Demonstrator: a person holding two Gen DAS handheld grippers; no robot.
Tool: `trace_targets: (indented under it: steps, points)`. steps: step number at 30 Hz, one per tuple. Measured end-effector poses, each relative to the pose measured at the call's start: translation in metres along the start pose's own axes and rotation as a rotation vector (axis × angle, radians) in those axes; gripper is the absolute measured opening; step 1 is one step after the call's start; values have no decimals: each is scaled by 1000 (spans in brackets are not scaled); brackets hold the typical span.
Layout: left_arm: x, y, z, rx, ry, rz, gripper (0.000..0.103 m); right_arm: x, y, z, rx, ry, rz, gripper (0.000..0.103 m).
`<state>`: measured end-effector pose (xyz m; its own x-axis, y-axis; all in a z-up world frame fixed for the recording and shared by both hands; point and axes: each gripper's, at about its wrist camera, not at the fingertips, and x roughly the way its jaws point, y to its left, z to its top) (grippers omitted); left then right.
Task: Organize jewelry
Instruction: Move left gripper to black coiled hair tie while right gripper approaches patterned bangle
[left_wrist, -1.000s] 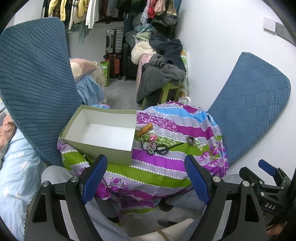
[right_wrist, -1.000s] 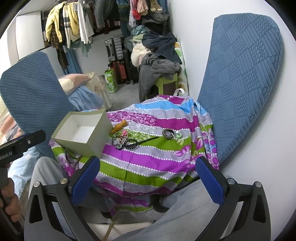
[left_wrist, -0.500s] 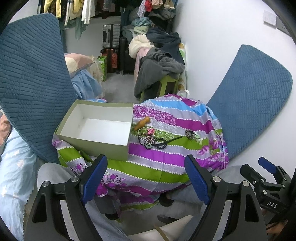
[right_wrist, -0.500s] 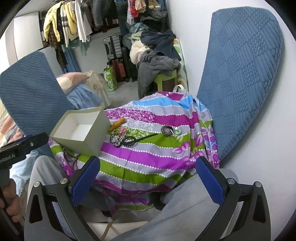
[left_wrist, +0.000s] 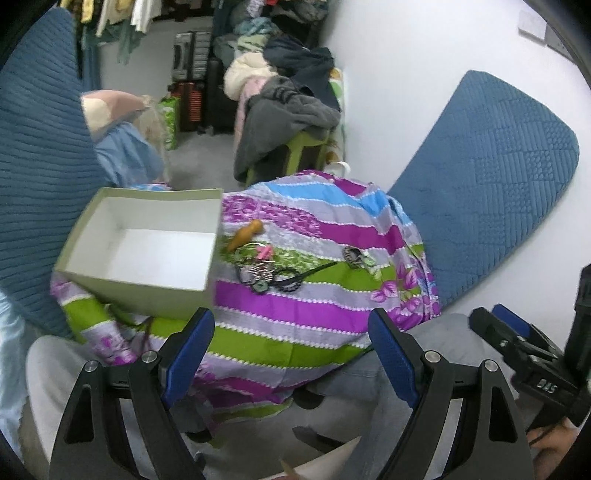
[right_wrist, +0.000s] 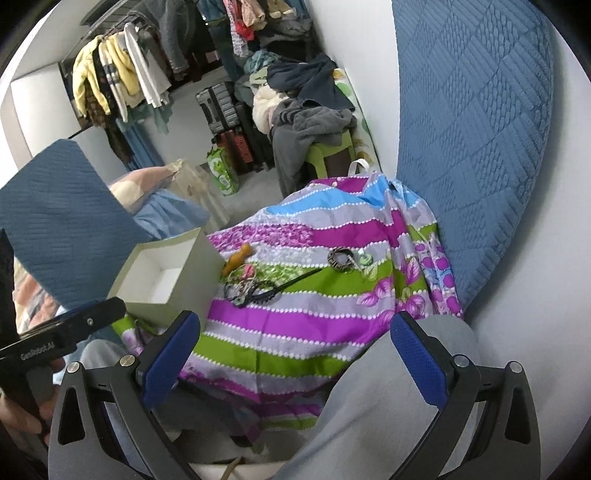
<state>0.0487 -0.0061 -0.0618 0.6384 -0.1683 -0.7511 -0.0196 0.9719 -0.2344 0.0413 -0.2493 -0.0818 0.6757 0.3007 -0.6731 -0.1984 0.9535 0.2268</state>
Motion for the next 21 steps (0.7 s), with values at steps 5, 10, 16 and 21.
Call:
trace_targets:
  steps: [5,10,16,21]
  points:
    - [35,0,4,-5,35,-42,84,30,-12,5,-16,-2,-3,102]
    - [74,3,8,-31,88,-81,83,64,-21,13,-33,-13,-19,102]
    - [118,9,15,-60,134,-82,69,105,-30,26,-60,-29,51,83]
    - [148,11,17,-83,168,-64,55,153,-38,32,-84,-6,87,50]
